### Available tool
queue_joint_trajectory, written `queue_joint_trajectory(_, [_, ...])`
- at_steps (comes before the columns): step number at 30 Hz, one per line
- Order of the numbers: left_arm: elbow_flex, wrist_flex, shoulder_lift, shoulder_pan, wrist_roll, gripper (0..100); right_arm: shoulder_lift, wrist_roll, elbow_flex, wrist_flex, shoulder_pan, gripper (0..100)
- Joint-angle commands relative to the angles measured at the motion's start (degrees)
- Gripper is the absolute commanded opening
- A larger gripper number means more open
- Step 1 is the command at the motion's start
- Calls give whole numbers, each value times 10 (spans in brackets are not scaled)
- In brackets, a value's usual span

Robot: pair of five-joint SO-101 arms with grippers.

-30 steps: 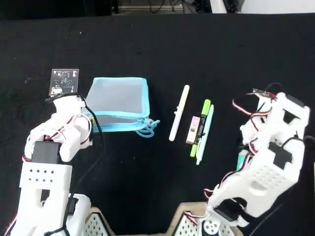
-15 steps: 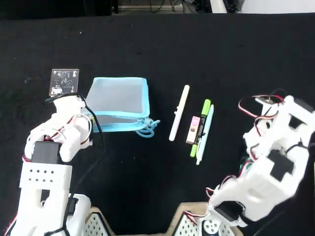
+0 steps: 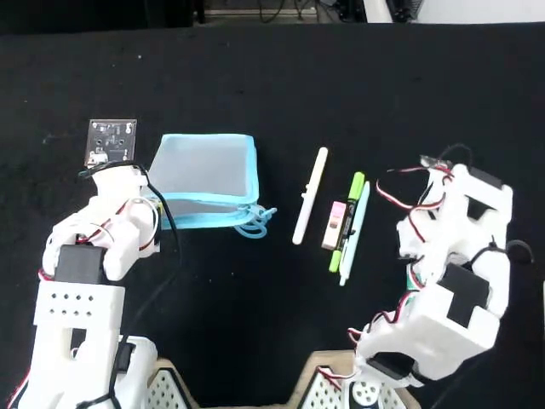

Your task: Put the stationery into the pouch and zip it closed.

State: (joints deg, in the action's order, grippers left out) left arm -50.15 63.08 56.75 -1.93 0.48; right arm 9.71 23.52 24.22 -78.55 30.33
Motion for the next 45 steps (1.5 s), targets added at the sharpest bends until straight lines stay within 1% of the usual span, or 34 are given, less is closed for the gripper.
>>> queue_joint_trajectory(1, [12,2,-4,-7,4,33,-19,-5,-43,-24,4,216])
queue_joint_trajectory(7, [13,2,-4,-6,4,33,-14,45,-57,-25,15,216])
queue_joint_trajectory(11, [12,2,-4,-6,4,33,-14,88,-56,-21,60,216])
queue_joint_trajectory(13, [12,2,-4,-6,4,33,-14,95,-55,-10,69,215])
queue_joint_trajectory(15, [12,1,-4,-6,4,33,-13,95,-39,-3,69,215])
queue_joint_trajectory(20, [11,1,-4,-6,4,33,-14,91,17,29,17,215])
queue_joint_trajectory(23, [10,1,-4,-6,4,33,-14,50,23,35,-11,215])
queue_joint_trajectory(26, [10,2,-4,-6,4,33,-14,28,24,35,-18,214])
queue_joint_trajectory(28, [10,2,-4,-9,4,33,-14,27,24,34,-14,189])
queue_joint_trajectory(32, [10,2,-4,-10,4,33,-14,29,25,10,-13,67])
queue_joint_trajectory(34, [10,3,-4,-10,4,33,-15,29,24,0,-14,32])
queue_joint_trajectory(39, [10,3,-4,-10,4,32,-19,31,-5,7,-18,24])
queue_joint_trajectory(43, [10,3,-4,-10,4,32,-14,64,-56,81,7,11])
queue_joint_trajectory(45, [10,3,-4,-10,4,32,-15,81,-74,95,18,11])
